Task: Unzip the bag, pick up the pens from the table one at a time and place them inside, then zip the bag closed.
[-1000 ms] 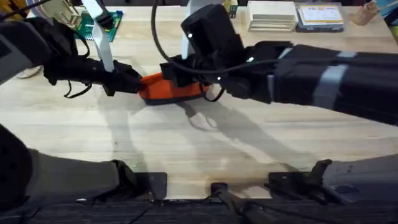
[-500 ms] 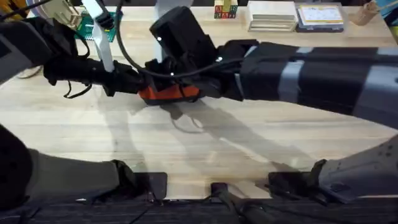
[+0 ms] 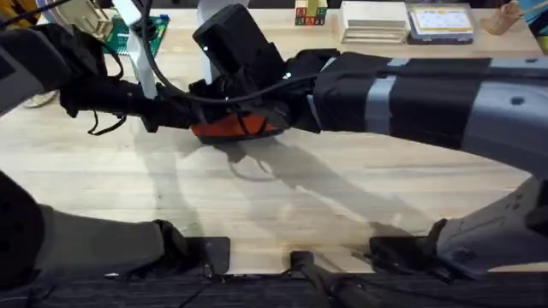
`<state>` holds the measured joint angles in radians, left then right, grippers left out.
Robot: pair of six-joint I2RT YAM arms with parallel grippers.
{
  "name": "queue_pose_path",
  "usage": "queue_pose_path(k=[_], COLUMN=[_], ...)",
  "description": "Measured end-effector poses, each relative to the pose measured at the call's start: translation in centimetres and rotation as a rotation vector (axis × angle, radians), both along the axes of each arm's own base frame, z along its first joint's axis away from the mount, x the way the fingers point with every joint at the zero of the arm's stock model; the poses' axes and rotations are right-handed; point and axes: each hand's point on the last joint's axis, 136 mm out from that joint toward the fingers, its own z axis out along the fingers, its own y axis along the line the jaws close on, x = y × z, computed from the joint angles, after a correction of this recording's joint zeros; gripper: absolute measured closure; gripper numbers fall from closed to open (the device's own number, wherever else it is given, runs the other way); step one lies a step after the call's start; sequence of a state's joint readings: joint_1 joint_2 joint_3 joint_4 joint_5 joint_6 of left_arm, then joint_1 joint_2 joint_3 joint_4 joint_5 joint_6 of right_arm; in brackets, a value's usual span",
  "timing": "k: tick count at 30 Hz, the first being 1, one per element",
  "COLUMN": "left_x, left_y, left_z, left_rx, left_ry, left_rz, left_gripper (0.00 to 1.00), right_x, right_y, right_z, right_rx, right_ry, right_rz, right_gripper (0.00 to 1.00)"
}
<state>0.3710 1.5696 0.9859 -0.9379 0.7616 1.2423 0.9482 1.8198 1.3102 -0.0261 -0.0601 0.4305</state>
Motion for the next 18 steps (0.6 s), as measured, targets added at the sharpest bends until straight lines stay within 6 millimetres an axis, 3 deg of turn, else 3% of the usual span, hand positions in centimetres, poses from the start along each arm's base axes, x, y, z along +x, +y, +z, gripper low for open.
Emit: queue_pose_path(k=[2,3,5,9,10,11,14,18], left_x=[0.0,0.0,0.0,-0.1,-0.1,0.0,0.0,0.0], left_y=[0.0,0.0,0.0,0.0,0.0,-0.1,-0.1,-0.1], left_z=[0.0,0.0,0.0,0.0,0.0,0.0,0.0,0.0], left_rx=[0.0,0.0,0.0,-0.003,-0.004,-0.001,-0.001,0.0], left_ry=[0.0,0.0,-0.003,-0.006,-0.005,-0.01,-0.01,-0.011], left_rz=[0.0,0.0,-0.005,-0.009,-0.007,-0.011,-0.011,-0.011], left_gripper=[0.959,0.959,0.959,0.959,0.959,0.959,0.959,0.959], right_x=[-0.1,-0.2,-0.4,0.5,0.5,-1.1,-2.8,-3.4], right_y=[0.0,0.0,0.2,-1.7,-1.9,-1.6,-2.4,-4.5], right_z=[-0.1,-0.1,0.5,0.5,0.7,1.9,3.3,5.0], right_rx=[-0.009,-0.015,-0.032,-0.128,-0.136,-0.148,-0.177,-0.205], right_ry=[-0.006,-0.003,-0.014,-0.028,-0.03,-0.039,-0.051,-0.066], right_rz=[0.009,0.017,0.039,0.028,0.038,0.099,0.148,0.159], right_gripper=[0.961,0.883,0.6,0.053,0.018,0.005,0.004,0.004])
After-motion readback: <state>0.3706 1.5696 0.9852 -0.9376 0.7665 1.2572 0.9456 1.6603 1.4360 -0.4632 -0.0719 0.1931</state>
